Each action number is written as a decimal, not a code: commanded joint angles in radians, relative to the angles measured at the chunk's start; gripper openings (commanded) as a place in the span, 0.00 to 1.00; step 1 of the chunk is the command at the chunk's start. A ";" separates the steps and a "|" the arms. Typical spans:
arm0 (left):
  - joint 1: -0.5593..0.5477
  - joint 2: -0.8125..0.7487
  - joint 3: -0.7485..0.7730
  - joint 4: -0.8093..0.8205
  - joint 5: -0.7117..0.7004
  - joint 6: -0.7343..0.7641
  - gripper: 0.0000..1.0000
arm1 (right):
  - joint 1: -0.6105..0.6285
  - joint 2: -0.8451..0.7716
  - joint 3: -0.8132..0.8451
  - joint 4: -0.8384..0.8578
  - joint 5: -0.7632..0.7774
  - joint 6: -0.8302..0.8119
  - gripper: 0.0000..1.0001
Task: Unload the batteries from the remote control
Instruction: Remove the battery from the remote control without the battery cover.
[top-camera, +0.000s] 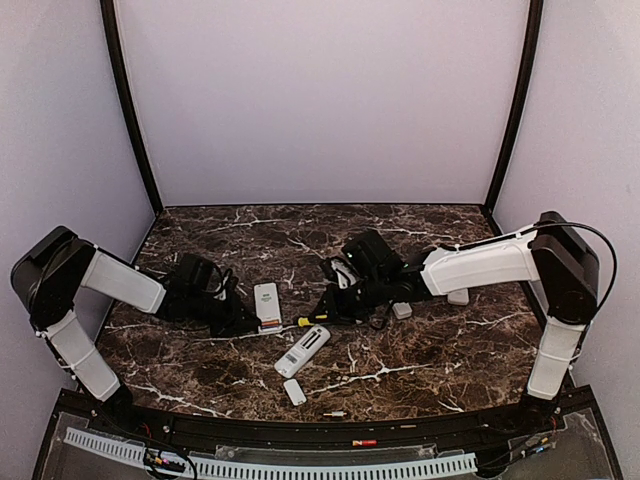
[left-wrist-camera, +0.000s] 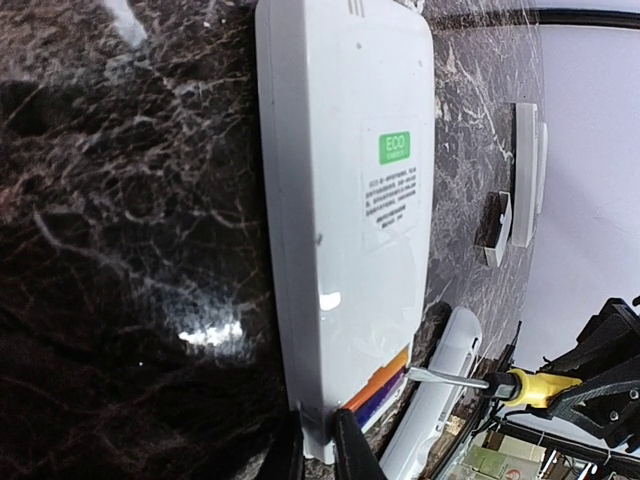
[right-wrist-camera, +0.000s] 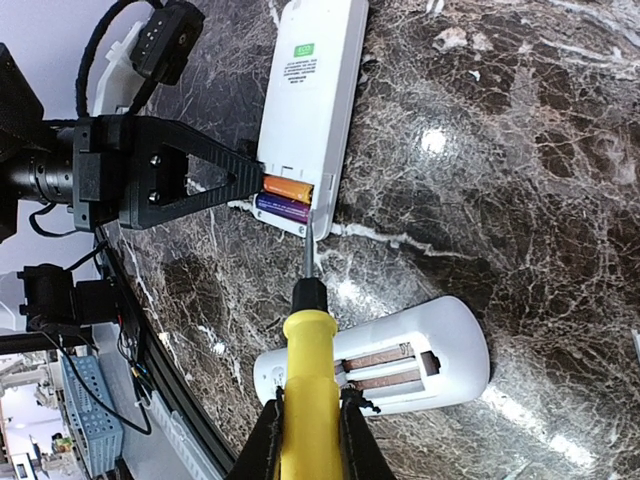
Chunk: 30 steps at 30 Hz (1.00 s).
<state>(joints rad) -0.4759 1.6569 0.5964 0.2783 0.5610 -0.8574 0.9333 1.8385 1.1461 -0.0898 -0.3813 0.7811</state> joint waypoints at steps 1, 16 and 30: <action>-0.027 0.033 0.016 -0.034 -0.009 0.015 0.09 | -0.004 0.003 -0.018 0.051 -0.052 0.061 0.00; -0.032 0.035 0.017 -0.036 -0.008 0.017 0.08 | -0.004 -0.069 -0.038 0.105 -0.063 0.083 0.00; -0.032 0.023 0.023 -0.039 -0.017 0.019 0.08 | 0.025 -0.015 0.130 -0.183 0.195 -0.157 0.00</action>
<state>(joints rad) -0.4938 1.6680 0.6132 0.2760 0.5632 -0.8566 0.9371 1.7851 1.2297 -0.2291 -0.2340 0.6941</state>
